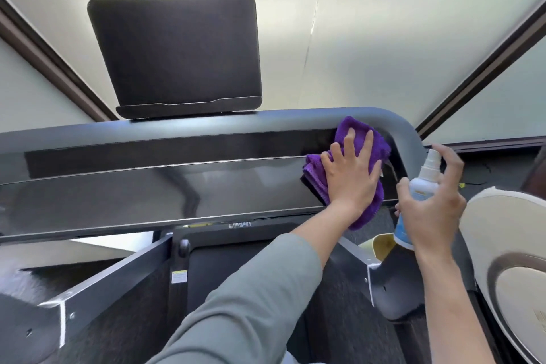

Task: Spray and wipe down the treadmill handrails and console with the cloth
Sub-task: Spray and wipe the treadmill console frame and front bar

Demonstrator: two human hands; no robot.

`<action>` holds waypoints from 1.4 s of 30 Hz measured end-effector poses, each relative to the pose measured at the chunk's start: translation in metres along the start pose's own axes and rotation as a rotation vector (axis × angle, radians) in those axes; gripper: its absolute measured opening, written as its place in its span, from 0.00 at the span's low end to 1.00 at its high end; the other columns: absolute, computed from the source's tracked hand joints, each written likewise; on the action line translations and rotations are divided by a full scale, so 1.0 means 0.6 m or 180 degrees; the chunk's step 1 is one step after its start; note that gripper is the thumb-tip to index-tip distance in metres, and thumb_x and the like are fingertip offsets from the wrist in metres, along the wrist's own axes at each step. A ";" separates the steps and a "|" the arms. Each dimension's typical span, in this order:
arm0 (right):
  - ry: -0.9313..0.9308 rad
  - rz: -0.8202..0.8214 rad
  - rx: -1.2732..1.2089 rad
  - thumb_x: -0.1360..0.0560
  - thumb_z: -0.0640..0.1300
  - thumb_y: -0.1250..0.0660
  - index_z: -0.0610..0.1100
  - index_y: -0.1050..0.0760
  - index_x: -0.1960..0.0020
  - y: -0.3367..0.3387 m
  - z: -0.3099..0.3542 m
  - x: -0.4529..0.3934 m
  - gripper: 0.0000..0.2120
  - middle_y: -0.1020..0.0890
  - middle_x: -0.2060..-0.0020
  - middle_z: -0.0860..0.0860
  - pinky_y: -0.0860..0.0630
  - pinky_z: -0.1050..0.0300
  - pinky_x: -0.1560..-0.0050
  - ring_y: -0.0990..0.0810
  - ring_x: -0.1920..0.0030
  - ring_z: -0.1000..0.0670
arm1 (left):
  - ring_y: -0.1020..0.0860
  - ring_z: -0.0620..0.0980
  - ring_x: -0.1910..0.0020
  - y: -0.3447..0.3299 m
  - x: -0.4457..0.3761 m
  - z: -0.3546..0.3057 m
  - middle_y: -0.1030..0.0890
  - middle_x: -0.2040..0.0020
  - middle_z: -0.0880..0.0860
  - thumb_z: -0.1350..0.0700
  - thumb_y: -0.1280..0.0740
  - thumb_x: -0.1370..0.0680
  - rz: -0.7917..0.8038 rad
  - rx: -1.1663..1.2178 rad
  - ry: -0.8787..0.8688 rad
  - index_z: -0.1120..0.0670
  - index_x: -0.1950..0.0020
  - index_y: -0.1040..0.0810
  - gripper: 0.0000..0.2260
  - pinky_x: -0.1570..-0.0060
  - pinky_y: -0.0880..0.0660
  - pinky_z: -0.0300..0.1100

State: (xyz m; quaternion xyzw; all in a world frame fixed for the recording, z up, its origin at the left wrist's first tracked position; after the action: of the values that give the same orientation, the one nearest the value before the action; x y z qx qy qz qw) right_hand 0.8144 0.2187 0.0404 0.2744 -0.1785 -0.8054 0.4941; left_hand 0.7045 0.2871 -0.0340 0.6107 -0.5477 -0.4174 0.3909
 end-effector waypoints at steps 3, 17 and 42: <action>-0.0042 -0.0047 -0.0034 0.26 0.34 0.32 0.51 0.35 0.32 0.012 -0.004 0.002 0.28 0.19 0.57 0.46 0.21 0.34 0.58 0.19 0.66 0.35 | 0.36 0.59 0.36 -0.016 -0.002 -0.036 0.42 0.24 0.54 0.41 0.45 0.19 0.0179 -0.0023 -0.0311 0.45 0.23 0.41 0.25 0.37 0.39 0.57; 0.0434 0.0115 -0.0054 0.27 0.33 0.32 0.49 0.34 0.32 -0.042 0.071 0.038 0.27 0.20 0.48 0.48 0.28 0.57 0.56 0.25 0.65 0.49 | 0.32 0.57 0.43 0.069 0.013 0.167 0.34 0.28 0.51 0.41 0.41 0.22 -0.0513 -0.0031 -0.0204 0.39 0.27 0.34 0.23 0.46 0.37 0.50; 0.1002 0.1048 -0.0541 0.26 0.33 0.33 0.52 0.35 0.31 -0.334 0.359 0.202 0.28 0.21 0.64 0.47 0.21 0.43 0.58 0.24 0.72 0.37 | 0.32 0.57 0.40 0.307 0.216 0.797 0.34 0.29 0.52 0.43 0.38 0.21 -0.1058 -0.0111 0.1354 0.41 0.25 0.36 0.24 0.41 0.35 0.52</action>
State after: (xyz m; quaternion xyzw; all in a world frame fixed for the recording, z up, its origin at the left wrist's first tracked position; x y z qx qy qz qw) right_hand 0.4977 0.2039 0.0655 0.3212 -0.0732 -0.6735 0.6618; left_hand 0.1995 0.1313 -0.0378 0.7593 -0.3383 -0.3475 0.4338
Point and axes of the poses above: each hand's wrist, its own x-axis away from the middle knuckle, its own y-axis out of the back of the hand, z = x × y, the point moved 6 cm from there along -x, towards the middle knuckle
